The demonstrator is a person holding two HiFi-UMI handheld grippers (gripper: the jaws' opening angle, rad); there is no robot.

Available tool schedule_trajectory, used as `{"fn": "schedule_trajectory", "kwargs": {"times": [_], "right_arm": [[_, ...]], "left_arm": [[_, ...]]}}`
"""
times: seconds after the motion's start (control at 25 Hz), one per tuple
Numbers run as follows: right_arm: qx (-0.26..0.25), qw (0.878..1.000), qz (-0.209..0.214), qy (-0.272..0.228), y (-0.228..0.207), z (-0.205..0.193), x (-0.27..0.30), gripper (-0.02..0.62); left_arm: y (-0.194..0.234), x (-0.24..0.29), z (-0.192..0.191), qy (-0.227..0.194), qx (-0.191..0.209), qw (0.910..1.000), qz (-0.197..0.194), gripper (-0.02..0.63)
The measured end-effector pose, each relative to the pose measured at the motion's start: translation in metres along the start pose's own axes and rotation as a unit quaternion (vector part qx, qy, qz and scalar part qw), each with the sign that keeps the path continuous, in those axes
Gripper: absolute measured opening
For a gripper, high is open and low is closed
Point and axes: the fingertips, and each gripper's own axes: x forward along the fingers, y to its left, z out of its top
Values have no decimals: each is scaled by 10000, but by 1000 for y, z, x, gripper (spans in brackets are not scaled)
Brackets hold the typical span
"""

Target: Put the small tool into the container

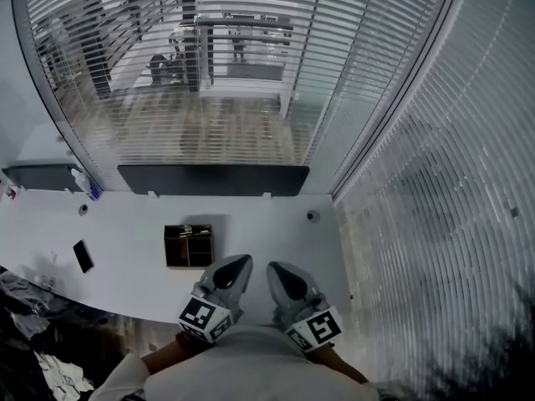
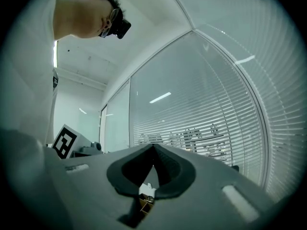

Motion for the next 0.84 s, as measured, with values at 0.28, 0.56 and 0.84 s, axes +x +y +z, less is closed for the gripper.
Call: {"fn": "schedule_trajectory", "kwargs": {"times": [0.28,0.56,0.84], "right_arm": [[-14,10000,-38,69,-8,-1,7,0],[74,9999,11,92,-7,-5,15,0],[71,9998,63,161,-3,-11,25,0]], "left_arm": [[3,2,2,25,0,10000,-30,3],[15,-1,0,49,-53,9999,117,3],[28,-8,6,-13,-82,9996,253,3]]}}
